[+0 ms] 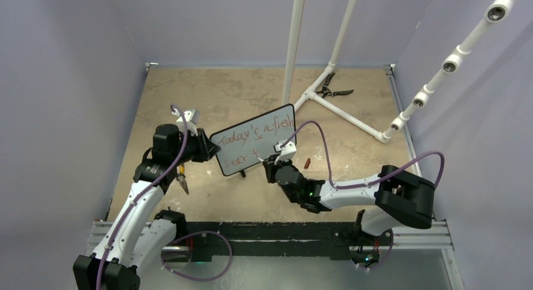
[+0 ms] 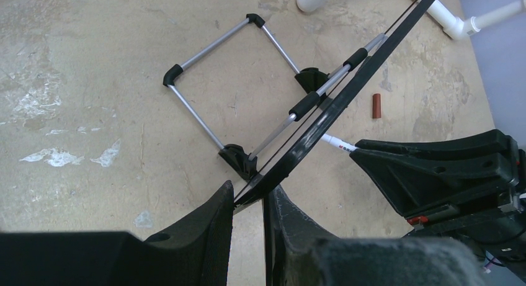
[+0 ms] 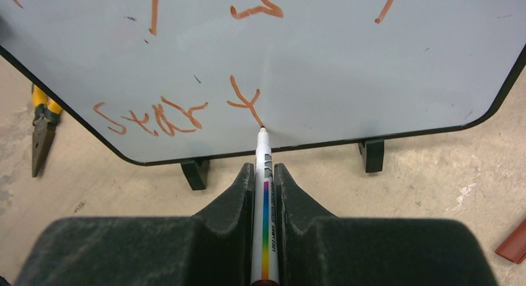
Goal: Write a sentence on the whiteboard
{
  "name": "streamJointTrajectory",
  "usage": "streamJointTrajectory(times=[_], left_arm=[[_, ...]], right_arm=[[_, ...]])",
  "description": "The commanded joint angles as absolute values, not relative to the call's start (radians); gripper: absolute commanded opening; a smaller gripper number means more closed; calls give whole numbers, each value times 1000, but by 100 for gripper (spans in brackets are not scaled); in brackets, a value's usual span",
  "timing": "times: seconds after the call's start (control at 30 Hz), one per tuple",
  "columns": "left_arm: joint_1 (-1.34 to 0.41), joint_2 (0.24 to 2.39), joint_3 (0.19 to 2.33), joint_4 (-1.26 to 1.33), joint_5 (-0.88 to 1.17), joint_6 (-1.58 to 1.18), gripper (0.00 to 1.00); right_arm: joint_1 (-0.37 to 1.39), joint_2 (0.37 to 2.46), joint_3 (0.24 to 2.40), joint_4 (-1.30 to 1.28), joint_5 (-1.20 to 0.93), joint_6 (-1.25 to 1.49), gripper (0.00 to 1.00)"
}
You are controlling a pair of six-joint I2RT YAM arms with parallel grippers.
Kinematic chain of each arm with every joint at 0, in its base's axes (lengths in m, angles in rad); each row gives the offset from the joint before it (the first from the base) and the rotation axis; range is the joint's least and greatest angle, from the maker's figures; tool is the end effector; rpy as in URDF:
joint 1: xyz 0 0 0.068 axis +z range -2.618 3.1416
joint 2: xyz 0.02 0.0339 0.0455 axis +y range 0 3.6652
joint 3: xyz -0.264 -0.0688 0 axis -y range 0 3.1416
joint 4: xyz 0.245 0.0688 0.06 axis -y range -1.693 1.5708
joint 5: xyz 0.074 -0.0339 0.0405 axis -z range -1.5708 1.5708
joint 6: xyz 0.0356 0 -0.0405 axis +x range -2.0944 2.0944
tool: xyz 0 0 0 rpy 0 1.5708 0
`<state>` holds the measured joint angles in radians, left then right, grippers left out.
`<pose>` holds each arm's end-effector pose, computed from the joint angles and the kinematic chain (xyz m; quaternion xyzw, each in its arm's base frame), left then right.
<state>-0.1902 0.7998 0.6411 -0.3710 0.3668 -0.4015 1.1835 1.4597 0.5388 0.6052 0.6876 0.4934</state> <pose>0.1743 -0.0466 0.2692 0.0002 0.8578 -0.2939 0.4216 0.1279 0.2537 0.1856 -0.0715 0.7841 0.2286 0.5725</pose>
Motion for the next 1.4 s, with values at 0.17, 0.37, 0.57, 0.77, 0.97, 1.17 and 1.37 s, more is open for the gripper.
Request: streamJointTrajectory(times=[0.17, 0.37, 0.57, 0.77, 0.97, 1.17, 1.37], left_arm=[[-187, 779, 638, -336, 375, -413, 20], [-187, 777, 638, -337, 373, -413, 20], [-188, 775, 638, -337, 370, -413, 20], [-187, 778, 638, -337, 370, -414, 20], [-187, 781, 638, -337, 370, -415, 20], [-187, 781, 639, -337, 370, -413, 20], [-187, 782, 639, -337, 370, -413, 20]], right_arm=[[1177, 1461, 571, 607, 740, 517, 0], [1178, 1417, 562, 647, 798, 484, 0], [1178, 1344, 505, 663, 795, 493, 0], [1178, 1371, 503, 617, 785, 539, 0], [1178, 1419, 521, 594, 772, 558, 0], [1178, 1439, 531, 605, 772, 548, 0], [1178, 1455, 540, 627, 778, 533, 0]])
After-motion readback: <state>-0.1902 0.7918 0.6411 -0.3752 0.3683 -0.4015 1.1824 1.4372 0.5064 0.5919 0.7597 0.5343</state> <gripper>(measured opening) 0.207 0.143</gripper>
